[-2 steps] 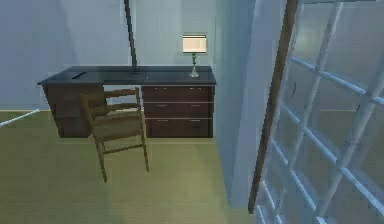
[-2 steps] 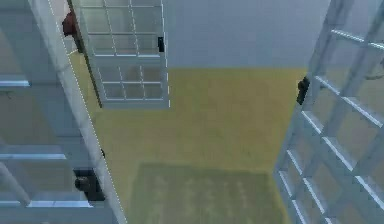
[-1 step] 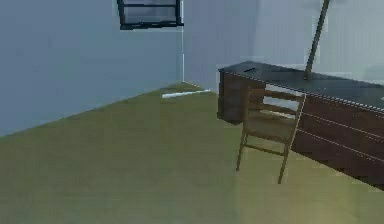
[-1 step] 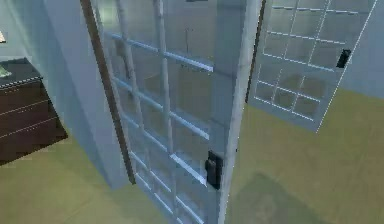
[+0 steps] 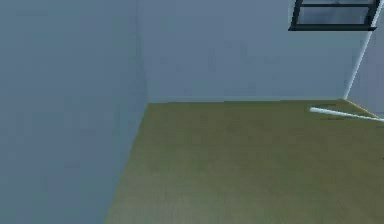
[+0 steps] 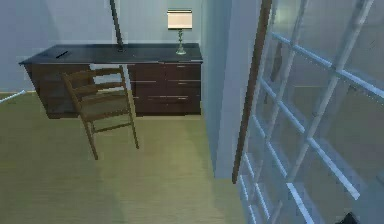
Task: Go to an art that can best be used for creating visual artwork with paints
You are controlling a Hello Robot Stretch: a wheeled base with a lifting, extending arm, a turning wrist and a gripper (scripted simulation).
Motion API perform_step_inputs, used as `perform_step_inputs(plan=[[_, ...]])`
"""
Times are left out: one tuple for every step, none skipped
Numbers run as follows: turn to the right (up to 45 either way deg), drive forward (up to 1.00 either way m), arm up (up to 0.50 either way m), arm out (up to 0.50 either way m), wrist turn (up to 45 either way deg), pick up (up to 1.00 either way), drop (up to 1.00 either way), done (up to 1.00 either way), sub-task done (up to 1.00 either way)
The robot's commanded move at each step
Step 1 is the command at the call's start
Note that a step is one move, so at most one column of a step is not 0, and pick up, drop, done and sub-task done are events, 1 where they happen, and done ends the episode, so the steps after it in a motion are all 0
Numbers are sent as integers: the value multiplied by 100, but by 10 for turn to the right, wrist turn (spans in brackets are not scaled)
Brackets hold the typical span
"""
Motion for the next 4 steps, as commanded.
perform_step_inputs(plan=[[0, 5, 0, 0, 0, 0, 0, 0, 0], [-450, 0, 0, 0, 0, 0, 0, 0, 0], [-150, 0, 0, 0, 0, 0, 0, 0, 0], [0, 5, 0, 0, 0, 0, 0, 0, 0]])
